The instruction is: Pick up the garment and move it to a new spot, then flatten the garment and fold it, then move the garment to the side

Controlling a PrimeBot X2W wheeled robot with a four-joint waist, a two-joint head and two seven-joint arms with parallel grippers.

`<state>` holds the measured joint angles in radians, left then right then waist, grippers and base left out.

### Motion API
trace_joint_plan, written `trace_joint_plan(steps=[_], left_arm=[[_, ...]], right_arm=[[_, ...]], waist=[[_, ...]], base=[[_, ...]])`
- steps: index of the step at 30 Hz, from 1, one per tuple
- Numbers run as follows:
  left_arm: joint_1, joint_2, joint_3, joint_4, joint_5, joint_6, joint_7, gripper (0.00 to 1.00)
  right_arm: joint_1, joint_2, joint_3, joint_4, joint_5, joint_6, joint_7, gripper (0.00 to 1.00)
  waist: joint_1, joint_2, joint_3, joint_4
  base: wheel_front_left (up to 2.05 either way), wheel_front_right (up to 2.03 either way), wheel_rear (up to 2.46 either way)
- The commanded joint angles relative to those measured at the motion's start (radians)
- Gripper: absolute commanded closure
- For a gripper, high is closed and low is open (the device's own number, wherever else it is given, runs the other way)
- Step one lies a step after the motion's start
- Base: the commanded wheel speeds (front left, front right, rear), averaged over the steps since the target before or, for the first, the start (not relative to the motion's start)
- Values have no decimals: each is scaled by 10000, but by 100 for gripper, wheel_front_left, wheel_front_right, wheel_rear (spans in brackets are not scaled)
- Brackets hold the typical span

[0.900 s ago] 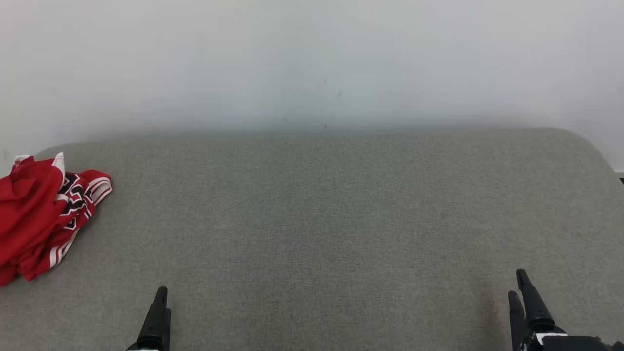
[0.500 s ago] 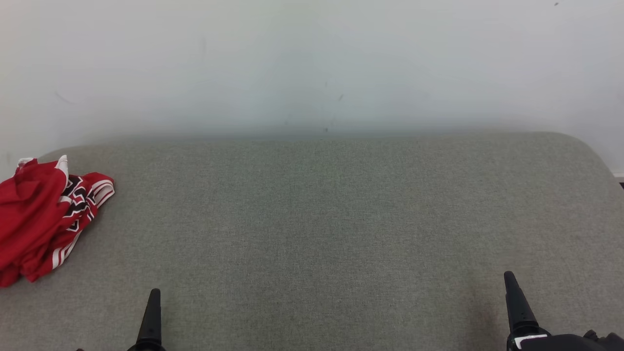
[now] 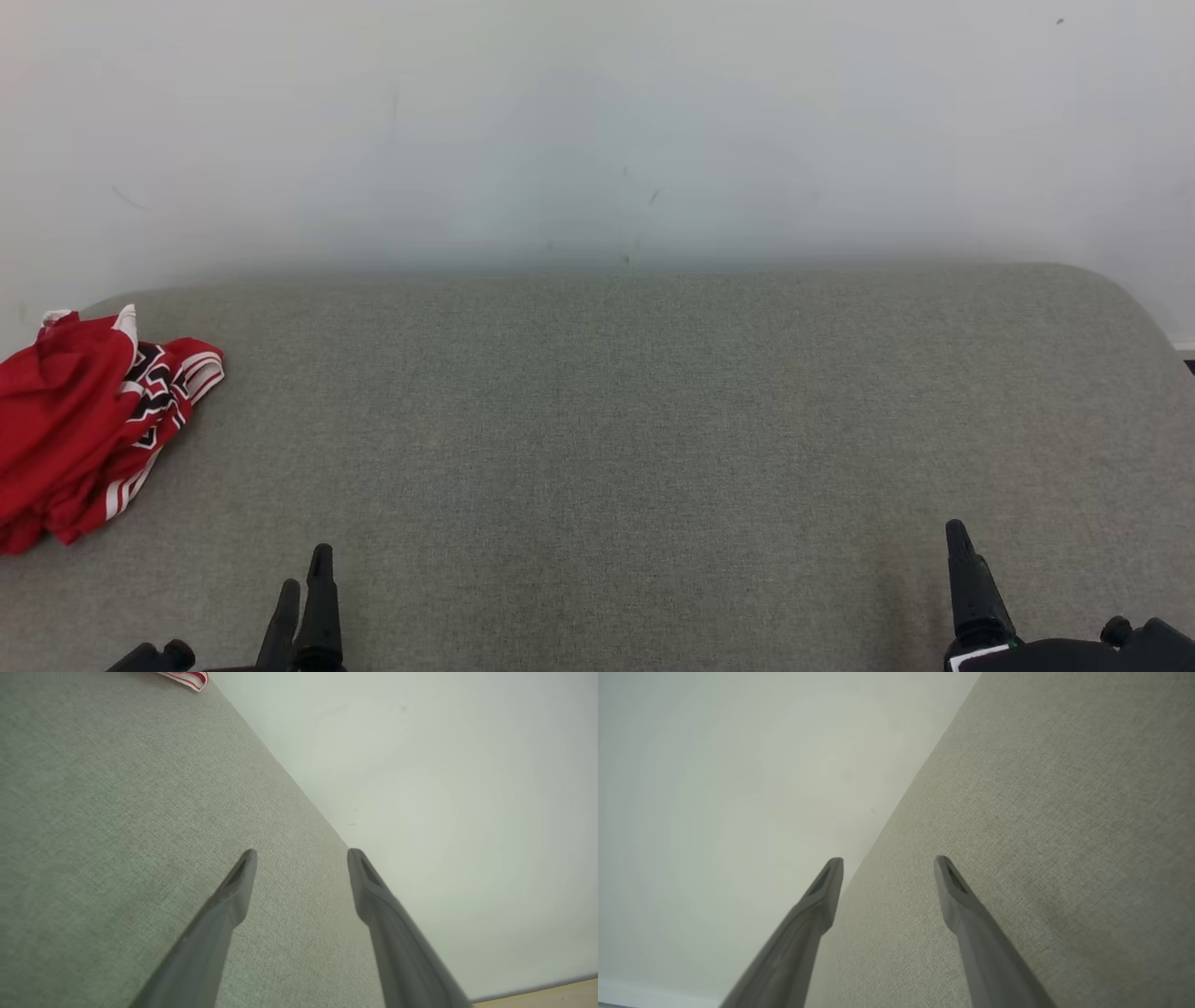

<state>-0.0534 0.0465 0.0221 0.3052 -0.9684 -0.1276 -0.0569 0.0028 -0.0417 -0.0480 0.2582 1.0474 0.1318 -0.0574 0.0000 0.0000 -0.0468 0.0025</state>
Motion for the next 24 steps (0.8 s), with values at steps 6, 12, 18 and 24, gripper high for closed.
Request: trace_joint_plan(steps=[6, 12, 18, 24], left_arm=[[74, 83, -213, -115, 1578, 75, -271, 0], [158, 103, -349, -226, 2461, 141, -431, 0], [273, 175, -549, -379, 3438, 239, -615, 0], [462, 196, -708, -419, 4224, 349, -788, 0]], right_arm=[[-48, -70, 213, 3, -1306, -8, -283, 0], [-37, -74, 324, 87, -2158, -9, -386, 0], [6, -78, 492, 125, -2993, -9, -425, 0], [91, -82, 454, 146, -3868, -10, -497, 0]], waist=[[0, 0, -94, 13], [0, 0, -160, 28], [0, 0, -240, 48], [0, 0, -345, 73]], base=[[0, 0, 0], [0, 0, 0], [0, 0, 0], [0, 0, 0]])
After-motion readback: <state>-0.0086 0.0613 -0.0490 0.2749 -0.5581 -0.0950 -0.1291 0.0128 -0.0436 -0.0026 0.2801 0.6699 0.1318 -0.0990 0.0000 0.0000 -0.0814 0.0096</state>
